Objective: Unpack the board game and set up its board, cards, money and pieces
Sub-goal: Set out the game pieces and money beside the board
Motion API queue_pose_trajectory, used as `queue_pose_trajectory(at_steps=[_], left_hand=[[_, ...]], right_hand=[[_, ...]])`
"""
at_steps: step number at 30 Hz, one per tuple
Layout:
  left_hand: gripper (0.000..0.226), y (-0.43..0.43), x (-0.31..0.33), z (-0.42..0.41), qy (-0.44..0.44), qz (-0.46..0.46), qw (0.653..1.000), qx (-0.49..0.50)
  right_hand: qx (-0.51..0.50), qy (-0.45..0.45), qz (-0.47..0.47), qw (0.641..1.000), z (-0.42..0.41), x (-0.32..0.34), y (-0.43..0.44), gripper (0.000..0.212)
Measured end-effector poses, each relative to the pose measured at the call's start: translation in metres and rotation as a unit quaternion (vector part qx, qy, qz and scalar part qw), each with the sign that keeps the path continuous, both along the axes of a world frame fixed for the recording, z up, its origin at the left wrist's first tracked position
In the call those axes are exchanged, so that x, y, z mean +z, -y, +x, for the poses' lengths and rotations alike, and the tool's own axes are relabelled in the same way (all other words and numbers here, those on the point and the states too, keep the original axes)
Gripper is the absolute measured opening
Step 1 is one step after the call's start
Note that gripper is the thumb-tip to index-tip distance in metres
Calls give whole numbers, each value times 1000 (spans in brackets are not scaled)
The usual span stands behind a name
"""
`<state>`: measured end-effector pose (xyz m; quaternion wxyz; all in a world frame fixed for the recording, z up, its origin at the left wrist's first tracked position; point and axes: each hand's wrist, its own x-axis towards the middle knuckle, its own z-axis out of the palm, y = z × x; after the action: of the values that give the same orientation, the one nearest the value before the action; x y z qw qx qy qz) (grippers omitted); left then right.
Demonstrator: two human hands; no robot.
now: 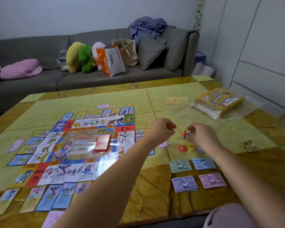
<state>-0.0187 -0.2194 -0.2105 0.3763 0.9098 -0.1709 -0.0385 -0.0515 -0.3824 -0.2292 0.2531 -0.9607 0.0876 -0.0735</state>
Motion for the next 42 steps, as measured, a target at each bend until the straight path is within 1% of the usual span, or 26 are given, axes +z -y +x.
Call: queue_pose_trajectory(at_steps=[4, 7, 9, 11, 15, 18, 22, 28, 35, 38, 42], left_hand=[[23, 22, -14, 16, -29, 1, 1000, -9], [25, 31, -21, 23, -37, 8, 999, -10], [26, 37, -26, 26, -47, 8, 999, -14], [25, 42, -31, 27, -48, -4, 999, -12], [15, 50, -36, 26, -30, -34, 999, -2], [14, 51, -38, 24, -23, -35, 999, 13], [14, 50, -40, 24, -25, -10, 999, 22], [15, 50, -39, 24, -28, 13, 999, 10], [15, 45, -40, 20, -12, -6, 1000, -2], [16, 43, -41, 20, 24, 21, 999, -15], [24, 43, -40, 20, 66, 90, 993, -44]], right_hand=[[8, -31, -34, 999, 2, -7, 4, 37], [21, -37, -49, 998, 3, -11, 3, 43], [27, -37, -66, 997, 4, -12, 1, 41], [30, -34, -76, 996, 5, -12, 0, 35], [34, -32, -78, 996, 8, -14, 2, 24], [31, -26, -76, 996, 9, -15, 2, 25], [24, -19, -66, 997, 9, -16, -1, 27], [21, -17, -50, 998, 9, -17, 0, 23], [15, -10, -42, 999, 8, -16, -3, 20], [15, -6, -36, 999, 8, -16, -5, 19], [16, 0, -25, 1000, 8, -16, -4, 19]])
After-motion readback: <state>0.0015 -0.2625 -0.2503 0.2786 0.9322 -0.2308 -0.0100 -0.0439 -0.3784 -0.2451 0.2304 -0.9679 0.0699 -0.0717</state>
